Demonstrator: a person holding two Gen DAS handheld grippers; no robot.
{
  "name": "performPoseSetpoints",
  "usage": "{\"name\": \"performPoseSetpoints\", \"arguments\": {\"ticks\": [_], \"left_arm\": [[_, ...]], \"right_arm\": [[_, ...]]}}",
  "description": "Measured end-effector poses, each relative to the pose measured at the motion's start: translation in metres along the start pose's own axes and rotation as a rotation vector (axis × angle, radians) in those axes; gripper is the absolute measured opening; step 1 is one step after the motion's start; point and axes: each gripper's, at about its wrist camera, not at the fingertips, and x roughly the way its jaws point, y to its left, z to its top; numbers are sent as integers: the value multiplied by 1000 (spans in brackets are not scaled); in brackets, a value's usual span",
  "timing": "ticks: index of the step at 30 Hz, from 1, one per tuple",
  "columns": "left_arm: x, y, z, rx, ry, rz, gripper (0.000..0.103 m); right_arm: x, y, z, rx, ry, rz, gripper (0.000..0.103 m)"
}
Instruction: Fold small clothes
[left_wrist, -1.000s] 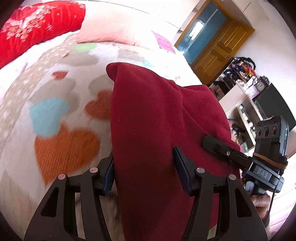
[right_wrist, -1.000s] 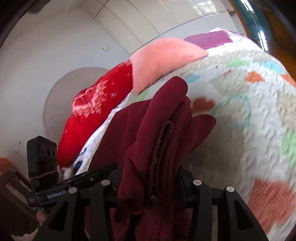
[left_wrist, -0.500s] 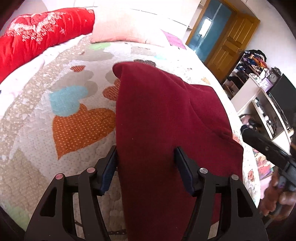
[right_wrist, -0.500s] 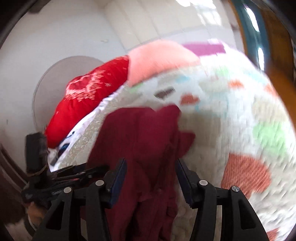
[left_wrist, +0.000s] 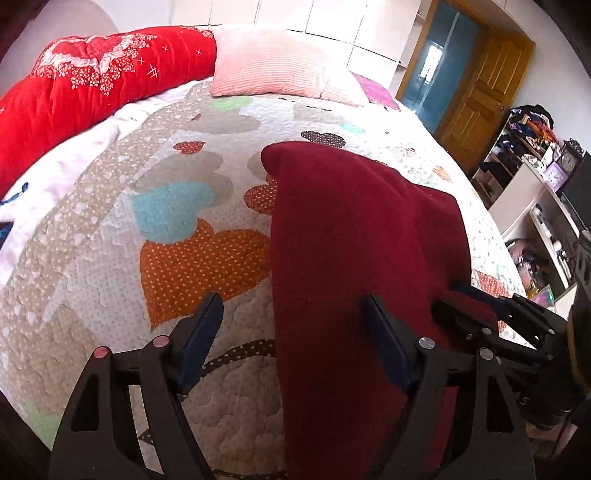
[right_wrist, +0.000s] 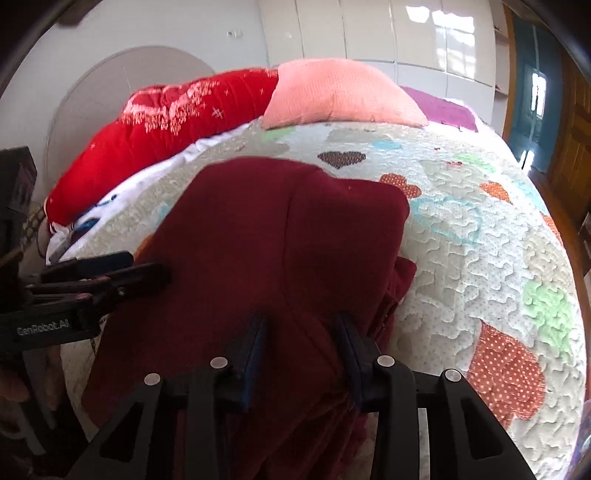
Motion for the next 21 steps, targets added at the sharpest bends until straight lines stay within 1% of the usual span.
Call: {"name": "performPoseSetpoints", "arguments": {"ticks": [5,8,11,16,21], "left_arm": [[-13,-4,-3,15,-38,30,79],[-19,-7,-4,26,-56,50,79],[-28,-13,-6,41,-74,70,79],[-50,-22,-8,70,-138,94,79],[-64,-22,-9,75,-183,120,79]], "right_arm": [[-23,4,0,22,-33,12,37],[-45,3,-2,63,-77,2,44],[-64,6,-3,88,-119,-4,46],[-79,12,-5,80,-144,-51,47],[-87,13,-9,114,-163,-72,47]]}}
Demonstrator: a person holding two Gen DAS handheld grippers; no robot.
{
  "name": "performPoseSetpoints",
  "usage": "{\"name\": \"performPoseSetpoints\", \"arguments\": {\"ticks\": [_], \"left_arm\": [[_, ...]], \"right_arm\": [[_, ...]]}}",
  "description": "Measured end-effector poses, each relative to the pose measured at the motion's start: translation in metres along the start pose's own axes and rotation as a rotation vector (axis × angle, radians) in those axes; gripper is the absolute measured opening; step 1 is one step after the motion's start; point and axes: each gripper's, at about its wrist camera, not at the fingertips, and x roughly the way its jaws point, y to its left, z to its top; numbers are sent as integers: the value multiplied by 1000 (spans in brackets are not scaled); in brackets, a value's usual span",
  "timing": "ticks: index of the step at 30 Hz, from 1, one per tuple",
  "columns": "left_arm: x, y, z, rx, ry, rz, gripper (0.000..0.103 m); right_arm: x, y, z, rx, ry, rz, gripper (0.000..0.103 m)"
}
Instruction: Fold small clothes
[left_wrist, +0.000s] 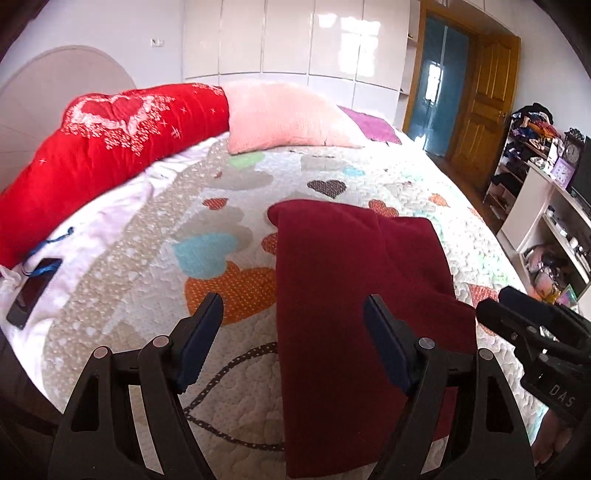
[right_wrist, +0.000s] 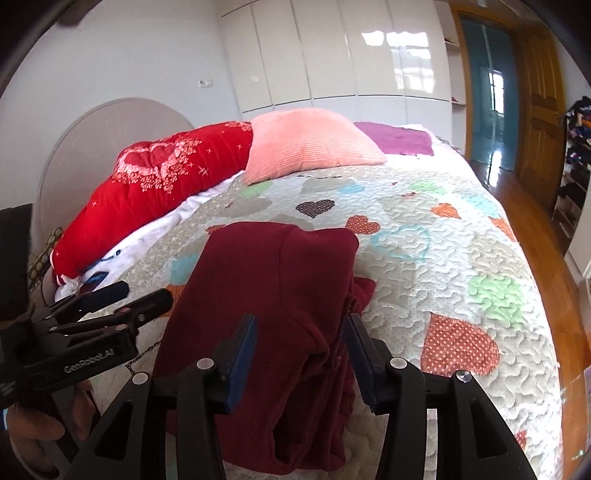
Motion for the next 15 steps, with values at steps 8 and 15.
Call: {"name": "performPoseSetpoints", "arguments": {"ticks": [8,15], "left_arm": [[-15,0,-1,8,-51,29,79],[-14,1,-2,18,-52,44,79]], "right_arm": [[-6,1,-2,10,-5,-15,50],[-8,3,0,15,-18,-17,64]]}}
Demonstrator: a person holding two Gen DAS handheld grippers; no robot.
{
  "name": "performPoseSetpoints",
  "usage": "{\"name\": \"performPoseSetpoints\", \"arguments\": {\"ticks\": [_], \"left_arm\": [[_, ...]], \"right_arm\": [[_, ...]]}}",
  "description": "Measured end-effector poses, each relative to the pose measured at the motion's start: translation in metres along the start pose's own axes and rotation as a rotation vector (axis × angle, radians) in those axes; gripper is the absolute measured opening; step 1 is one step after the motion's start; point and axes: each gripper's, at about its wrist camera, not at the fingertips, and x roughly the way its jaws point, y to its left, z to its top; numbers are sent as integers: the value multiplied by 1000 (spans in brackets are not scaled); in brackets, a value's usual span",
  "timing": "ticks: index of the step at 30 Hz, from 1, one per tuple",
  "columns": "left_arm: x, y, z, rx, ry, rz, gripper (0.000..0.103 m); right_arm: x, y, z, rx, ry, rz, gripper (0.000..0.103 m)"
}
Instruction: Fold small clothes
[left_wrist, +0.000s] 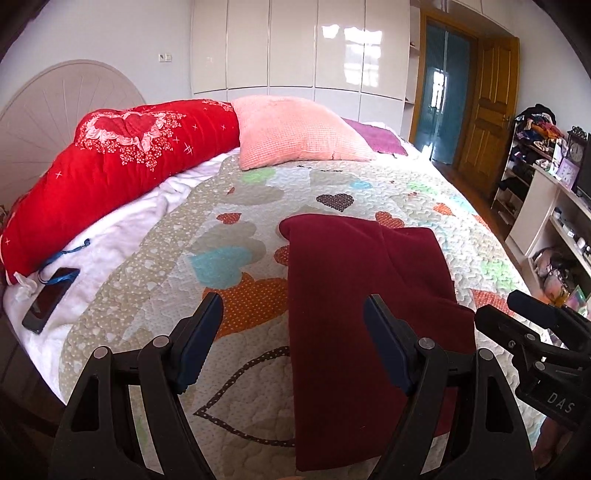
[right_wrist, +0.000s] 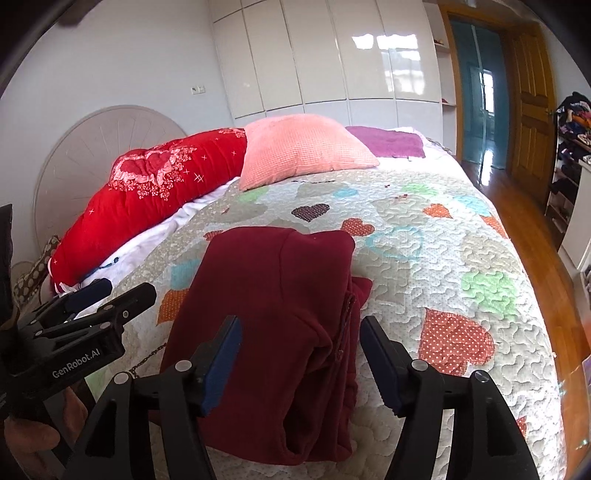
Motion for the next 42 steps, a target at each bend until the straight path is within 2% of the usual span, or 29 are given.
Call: {"name": "performPoseSetpoints", "arguments": {"ticks": [42], "left_arm": [[4,-3,-6,15,15,24,79]], "right_arm": [[12,-2,-5,2,50,22,65]]}}
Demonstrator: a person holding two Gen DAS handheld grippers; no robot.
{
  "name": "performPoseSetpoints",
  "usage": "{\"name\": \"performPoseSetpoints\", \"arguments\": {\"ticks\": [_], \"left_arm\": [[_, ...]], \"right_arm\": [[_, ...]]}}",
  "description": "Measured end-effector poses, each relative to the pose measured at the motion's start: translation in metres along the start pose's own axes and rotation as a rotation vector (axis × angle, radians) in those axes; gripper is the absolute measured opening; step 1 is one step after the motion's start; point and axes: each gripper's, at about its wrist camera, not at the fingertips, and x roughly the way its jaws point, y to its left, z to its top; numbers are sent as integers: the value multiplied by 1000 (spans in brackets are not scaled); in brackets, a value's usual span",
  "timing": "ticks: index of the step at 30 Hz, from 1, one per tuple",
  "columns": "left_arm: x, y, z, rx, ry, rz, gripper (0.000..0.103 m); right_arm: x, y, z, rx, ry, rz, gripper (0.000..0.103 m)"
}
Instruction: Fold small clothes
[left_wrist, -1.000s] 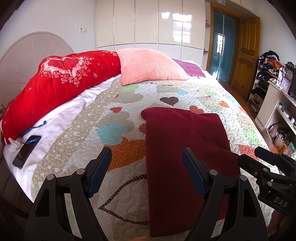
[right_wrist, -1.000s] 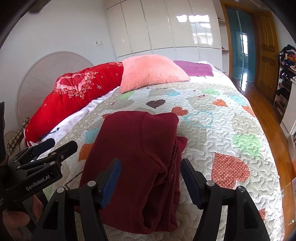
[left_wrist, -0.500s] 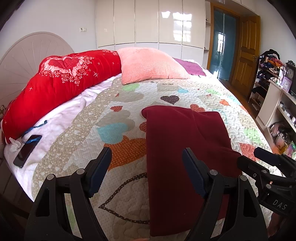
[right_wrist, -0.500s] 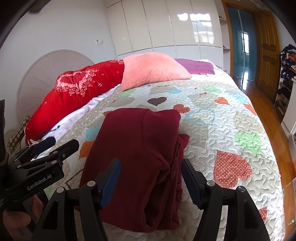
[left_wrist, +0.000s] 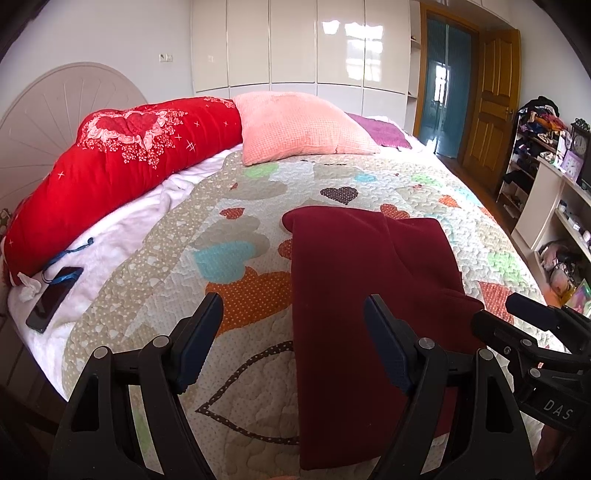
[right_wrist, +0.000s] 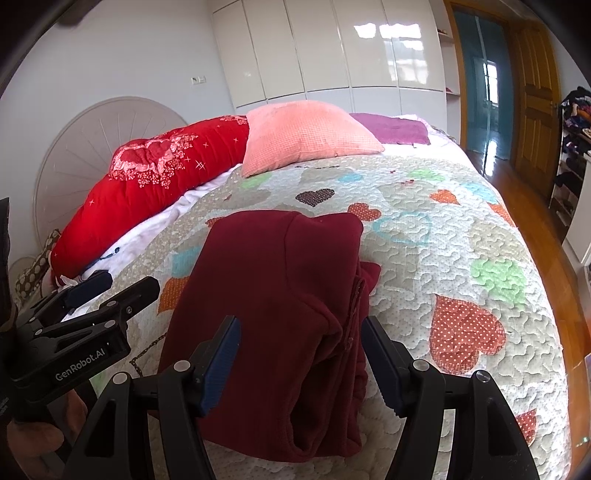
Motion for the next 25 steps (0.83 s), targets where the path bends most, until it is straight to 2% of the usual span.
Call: {"name": "performPoseSetpoints", "arguments": {"ticks": [25], "left_arm": [[11,3,-6,4,6,-8,79]], "right_arm": [[11,4,-6,-5,33,12,65]]}}
